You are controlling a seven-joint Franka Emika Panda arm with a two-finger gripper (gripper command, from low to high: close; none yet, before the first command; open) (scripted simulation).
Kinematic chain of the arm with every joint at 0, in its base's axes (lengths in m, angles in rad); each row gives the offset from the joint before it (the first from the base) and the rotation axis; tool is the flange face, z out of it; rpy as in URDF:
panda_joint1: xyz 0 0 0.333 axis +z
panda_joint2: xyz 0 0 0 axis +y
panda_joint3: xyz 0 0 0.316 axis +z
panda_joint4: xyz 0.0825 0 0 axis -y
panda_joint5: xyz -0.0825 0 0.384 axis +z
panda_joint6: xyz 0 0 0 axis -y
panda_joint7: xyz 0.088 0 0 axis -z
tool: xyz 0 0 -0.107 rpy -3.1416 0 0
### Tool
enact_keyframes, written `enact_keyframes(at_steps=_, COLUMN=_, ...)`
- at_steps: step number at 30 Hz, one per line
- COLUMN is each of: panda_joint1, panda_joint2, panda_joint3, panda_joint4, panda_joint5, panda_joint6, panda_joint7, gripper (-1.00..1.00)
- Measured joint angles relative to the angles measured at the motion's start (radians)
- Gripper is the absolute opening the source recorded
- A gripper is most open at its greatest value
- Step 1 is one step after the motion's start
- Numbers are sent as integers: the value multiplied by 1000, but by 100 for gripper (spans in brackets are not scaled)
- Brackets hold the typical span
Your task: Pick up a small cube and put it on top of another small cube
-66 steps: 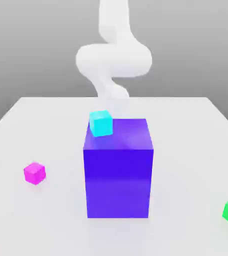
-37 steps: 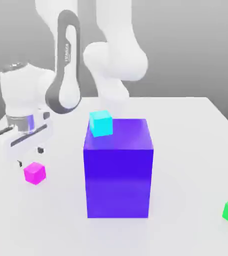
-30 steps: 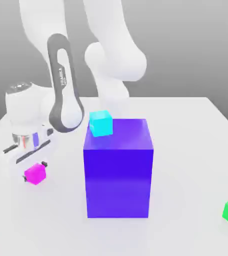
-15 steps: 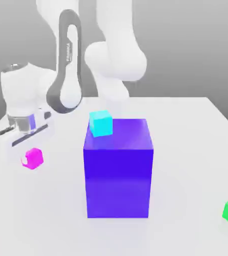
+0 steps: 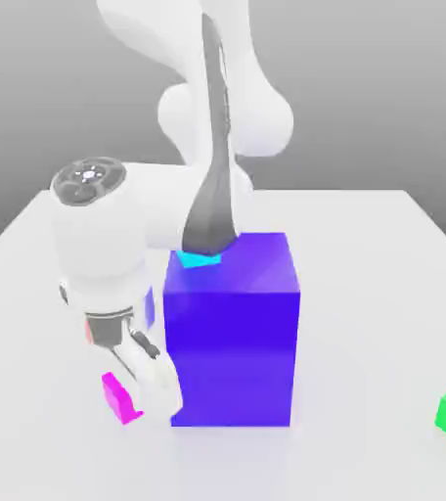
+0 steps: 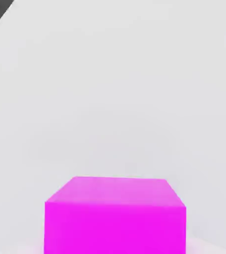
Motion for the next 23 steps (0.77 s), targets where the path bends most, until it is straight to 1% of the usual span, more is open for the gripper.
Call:
enact_keyframes(at_steps=10, panda_joint1=218, panda_joint2=54, panda_joint3=272, panda_joint4=105, panda_joint5=-97, panda_joint6=-76, panda_joint7=-311, gripper=-100)
enact_keyframes(at_steps=13, panda_joint1=289, panda_joint2=56, panda_joint3=355, panda_joint4=120, panda_joint5=-131, panda_joint6=-76, panda_joint7=-395, gripper=-100)
enact_keyframes(at_steps=14, panda_joint1=319, panda_joint2=64, panda_joint3=376, panda_joint4=126, panda_joint5=-155, panda_joint6=-69, panda_joint7=-412, gripper=-100)
enact_keyframes(at_steps=16, panda_joint1=410, panda_joint2=123, panda_joint3=370, panda_joint4=152, panda_joint5=-258, panda_joint6=-36, panda_joint7=-405, gripper=-100)
enact_keyframes(at_steps=19, panda_joint1=513, panda_joint2=221, panda_joint3=286, panda_joint4=175, panda_joint5=-393, panda_joint6=26, panda_joint7=-338, gripper=-100)
enact_keyframes(at_steps=20, panda_joint1=530, panda_joint2=239, panda_joint3=268, panda_joint4=178, panda_joint5=-415, panda_joint6=37, panda_joint7=-324, gripper=100)
enact_keyframes(at_steps=23, panda_joint1=530, panda_joint2=239, panda_joint3=268, panda_joint4=178, panda_joint5=-415, panda_joint6=37, panda_joint7=-324, gripper=100)
